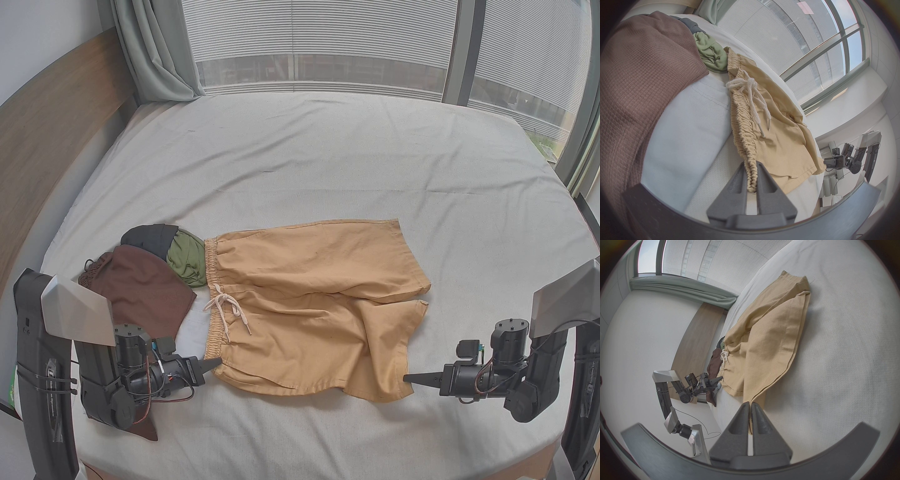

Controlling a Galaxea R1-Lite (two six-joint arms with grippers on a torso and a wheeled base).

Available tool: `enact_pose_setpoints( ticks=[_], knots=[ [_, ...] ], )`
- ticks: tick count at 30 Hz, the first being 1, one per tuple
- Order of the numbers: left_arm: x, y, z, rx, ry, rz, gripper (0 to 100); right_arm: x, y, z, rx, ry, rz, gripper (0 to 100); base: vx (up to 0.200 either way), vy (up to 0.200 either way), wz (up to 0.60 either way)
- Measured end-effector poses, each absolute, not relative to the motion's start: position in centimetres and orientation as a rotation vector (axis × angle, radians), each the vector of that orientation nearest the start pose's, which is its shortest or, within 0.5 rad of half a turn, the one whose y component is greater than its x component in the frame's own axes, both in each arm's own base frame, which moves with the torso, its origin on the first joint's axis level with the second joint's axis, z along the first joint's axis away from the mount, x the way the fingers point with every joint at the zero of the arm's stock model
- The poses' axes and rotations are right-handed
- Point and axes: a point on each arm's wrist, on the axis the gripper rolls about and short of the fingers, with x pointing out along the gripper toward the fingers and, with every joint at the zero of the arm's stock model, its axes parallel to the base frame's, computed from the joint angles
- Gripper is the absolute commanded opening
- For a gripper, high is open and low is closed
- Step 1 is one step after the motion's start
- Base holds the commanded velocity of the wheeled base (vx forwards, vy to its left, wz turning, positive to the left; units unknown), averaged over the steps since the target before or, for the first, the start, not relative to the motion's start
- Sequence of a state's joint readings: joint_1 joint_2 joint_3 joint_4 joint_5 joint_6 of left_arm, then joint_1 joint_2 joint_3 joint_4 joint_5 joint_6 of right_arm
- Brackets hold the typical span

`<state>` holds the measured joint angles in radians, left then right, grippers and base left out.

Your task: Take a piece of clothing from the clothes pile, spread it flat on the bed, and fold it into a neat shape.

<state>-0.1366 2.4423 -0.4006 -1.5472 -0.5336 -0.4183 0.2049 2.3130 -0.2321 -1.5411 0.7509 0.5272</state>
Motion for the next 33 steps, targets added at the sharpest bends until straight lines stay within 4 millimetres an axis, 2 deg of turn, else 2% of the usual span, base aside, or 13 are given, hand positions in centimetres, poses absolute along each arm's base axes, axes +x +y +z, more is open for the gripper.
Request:
enact_pose_setpoints(
  ticks=[12, 22, 23, 33],
  knots=[
    [30.0, -5.3, -4.4, -0.494, 0.627, -0.546, 0, 25.4, 4.7, -1.7, 0.579, 0.737, 0.719, 0, 0.0, 0.0, 0.0],
    [30.1, -5.3, -4.4, -0.492, 0.626, -0.545, 0, 25.4, 4.4, -2.6, 0.569, 0.755, 0.696, 0, 0.0, 0.0, 0.0],
    [30.1, -5.3, -4.4, -0.492, 0.627, -0.546, 0, 25.5, 4.4, -2.7, 0.568, 0.755, 0.693, 100, 0.0, 0.0, 0.0],
    [30.0, -5.4, -4.5, -0.492, 0.629, -0.547, 0, 25.7, 4.7, -3.6, 0.57, 0.779, 0.693, 100, 0.0, 0.0, 0.0]
  ],
)
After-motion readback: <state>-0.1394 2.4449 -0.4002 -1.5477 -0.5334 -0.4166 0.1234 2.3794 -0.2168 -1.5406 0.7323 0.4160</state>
